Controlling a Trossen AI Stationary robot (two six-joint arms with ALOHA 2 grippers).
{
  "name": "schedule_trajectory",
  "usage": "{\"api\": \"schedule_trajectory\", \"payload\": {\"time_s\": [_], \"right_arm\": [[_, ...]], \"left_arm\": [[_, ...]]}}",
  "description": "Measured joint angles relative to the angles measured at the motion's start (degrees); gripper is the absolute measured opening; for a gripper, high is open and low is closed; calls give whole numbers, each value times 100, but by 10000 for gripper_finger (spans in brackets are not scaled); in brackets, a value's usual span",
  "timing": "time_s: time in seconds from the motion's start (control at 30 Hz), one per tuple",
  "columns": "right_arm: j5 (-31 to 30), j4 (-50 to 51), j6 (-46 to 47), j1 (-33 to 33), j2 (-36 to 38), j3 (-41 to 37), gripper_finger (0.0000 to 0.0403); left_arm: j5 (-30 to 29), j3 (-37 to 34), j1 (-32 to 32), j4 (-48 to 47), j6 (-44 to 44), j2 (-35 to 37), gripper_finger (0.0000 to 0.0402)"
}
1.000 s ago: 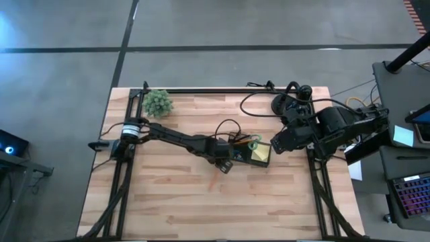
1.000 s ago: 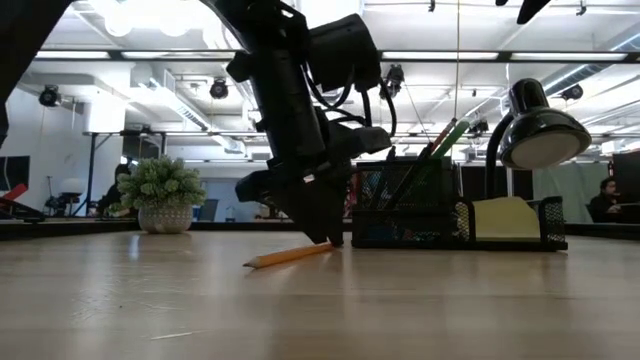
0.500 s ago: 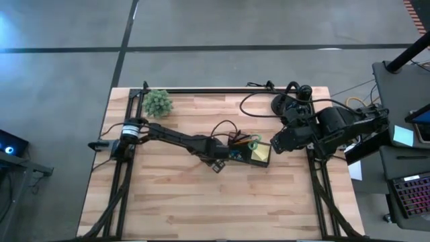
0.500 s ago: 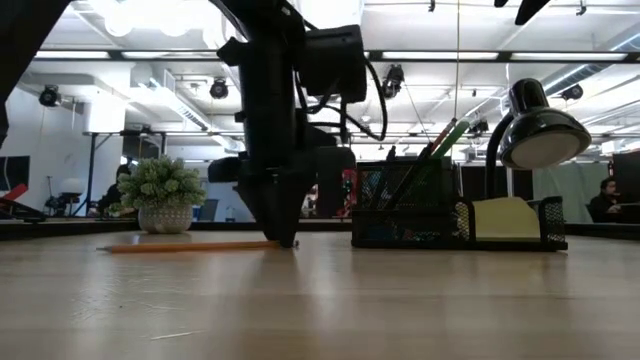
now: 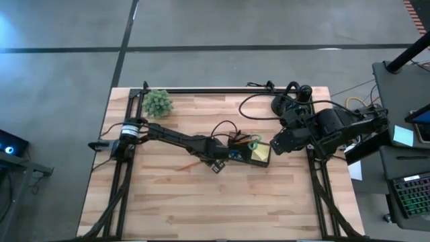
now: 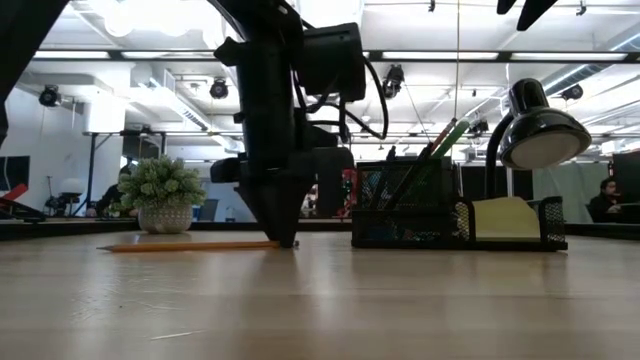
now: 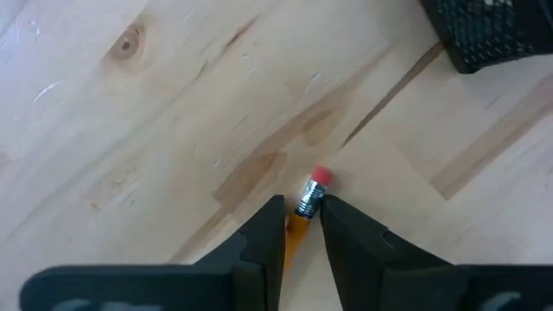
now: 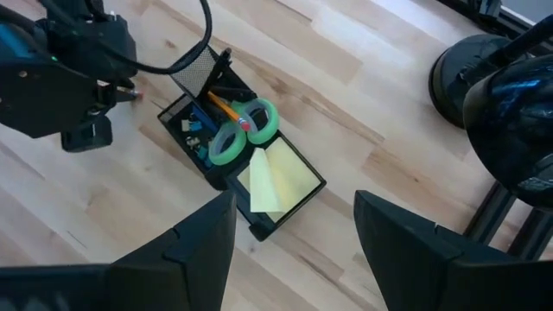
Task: Pick and place office supplies into organizer
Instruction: Put the orange pencil into black mesh organizer
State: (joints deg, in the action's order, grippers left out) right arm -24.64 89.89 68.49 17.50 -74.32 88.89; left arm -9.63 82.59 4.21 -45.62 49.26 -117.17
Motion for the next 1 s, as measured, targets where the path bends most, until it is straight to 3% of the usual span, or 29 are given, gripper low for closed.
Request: {"api": "schedule_trajectory", "payload": {"time_s": [0.3, 0.7, 1.0], "right_arm": [[0, -11, 3, 11, 0, -10, 226], [-90, -13, 4, 11, 0, -10, 226], [-91, -11, 4, 11, 0, -10, 226]], "left_arm": [[-98, -33, 17, 61, -338, -93, 8], [-301, 216, -11, 17, -630, -25, 1], [-577, 326, -6, -187, -613, 446, 4]]}}
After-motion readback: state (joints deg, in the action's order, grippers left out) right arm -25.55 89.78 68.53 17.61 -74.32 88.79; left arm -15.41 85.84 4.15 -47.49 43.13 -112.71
